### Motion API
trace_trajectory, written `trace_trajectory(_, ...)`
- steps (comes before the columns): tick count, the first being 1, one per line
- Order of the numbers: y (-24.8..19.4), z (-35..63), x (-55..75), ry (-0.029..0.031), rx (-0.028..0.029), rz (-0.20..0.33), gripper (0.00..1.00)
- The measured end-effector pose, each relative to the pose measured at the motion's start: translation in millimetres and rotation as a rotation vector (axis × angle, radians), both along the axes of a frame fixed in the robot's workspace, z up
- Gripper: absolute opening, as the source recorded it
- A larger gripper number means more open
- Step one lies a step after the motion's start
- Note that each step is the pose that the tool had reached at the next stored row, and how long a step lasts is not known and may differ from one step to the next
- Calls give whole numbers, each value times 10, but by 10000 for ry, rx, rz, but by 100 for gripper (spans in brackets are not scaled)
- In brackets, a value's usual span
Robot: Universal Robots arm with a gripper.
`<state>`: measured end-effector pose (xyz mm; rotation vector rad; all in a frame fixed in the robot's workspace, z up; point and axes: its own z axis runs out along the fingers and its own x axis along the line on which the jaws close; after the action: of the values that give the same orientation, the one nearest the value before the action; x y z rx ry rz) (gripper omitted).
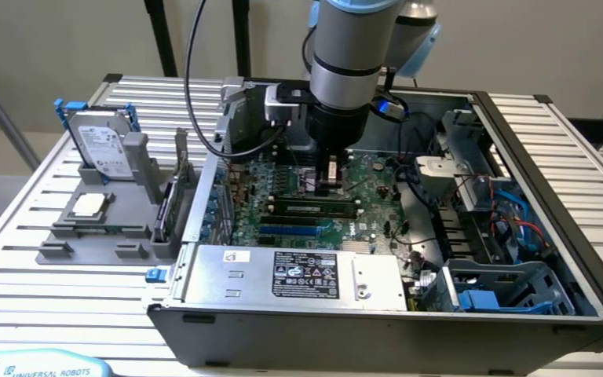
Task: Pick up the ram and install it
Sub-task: 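Press down the ram until it locks into place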
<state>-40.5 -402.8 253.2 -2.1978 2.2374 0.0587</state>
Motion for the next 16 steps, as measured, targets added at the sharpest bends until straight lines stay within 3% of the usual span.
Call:
trace_trajectory(9,0,-8,-9,0,0,-2,11)
trace_trajectory(16,0,-124,-31,0,1,0,11)
